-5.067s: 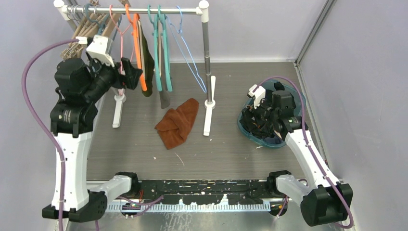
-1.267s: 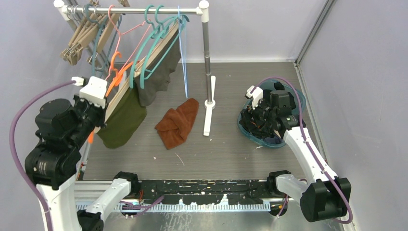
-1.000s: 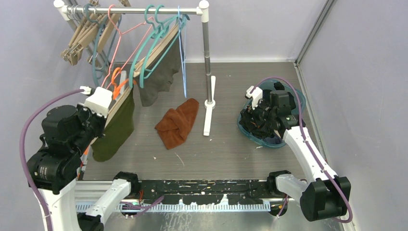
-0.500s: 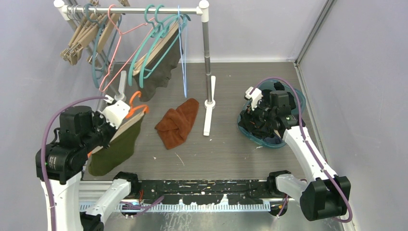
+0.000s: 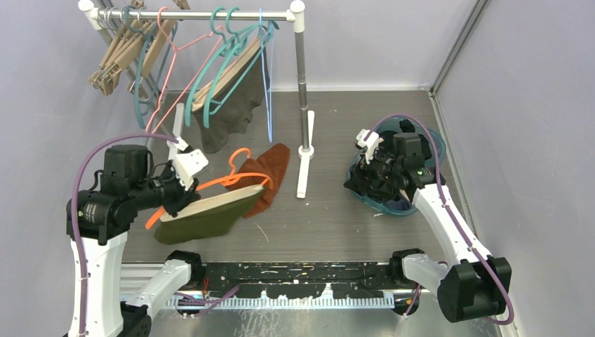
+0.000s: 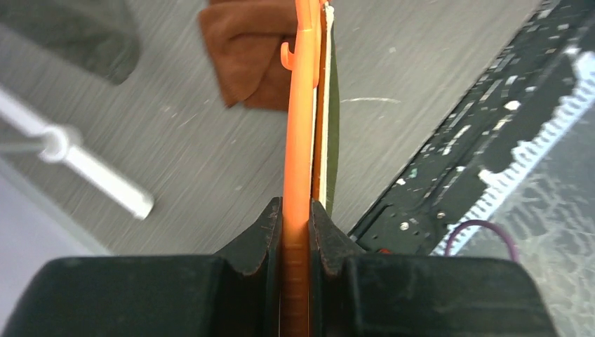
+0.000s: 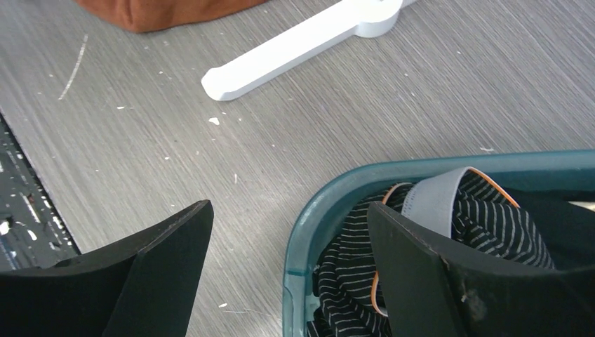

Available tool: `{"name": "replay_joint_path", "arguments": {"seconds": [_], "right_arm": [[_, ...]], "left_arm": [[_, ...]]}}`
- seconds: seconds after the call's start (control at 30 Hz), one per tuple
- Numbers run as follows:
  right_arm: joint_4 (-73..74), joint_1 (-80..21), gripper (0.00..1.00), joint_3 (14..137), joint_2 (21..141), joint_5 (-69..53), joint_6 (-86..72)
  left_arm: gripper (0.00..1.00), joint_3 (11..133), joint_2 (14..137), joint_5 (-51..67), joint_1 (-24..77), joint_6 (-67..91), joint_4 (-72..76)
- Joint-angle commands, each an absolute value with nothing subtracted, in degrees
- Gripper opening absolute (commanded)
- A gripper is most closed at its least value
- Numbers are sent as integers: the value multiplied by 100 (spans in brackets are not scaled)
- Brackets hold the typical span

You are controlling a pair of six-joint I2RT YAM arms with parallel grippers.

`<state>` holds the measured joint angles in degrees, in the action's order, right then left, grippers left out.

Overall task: Remove the underwear clipped to the hanger
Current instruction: Remove the underwear from the hanger.

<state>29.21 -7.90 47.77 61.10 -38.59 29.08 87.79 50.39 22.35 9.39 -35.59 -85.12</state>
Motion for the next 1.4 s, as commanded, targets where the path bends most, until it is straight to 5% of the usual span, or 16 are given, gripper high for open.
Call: {"name": "replay_joint_path", "arguments": {"seconds": [0.0,0.57,1.37], "right_arm": [[2943,-826,86,4810,5902,-4575,3058],[3123,-826,87,4667,5699,-6470,3370],[-905,-815,87,5314,5458,-6105,-350]], "left_arm": [[0,8560,4994,3918,958,-3401,-7898],[0,7919,5004,5564,957,-1164,-4856],[0,7729,5123,5761,950,2271,-1974]]}}
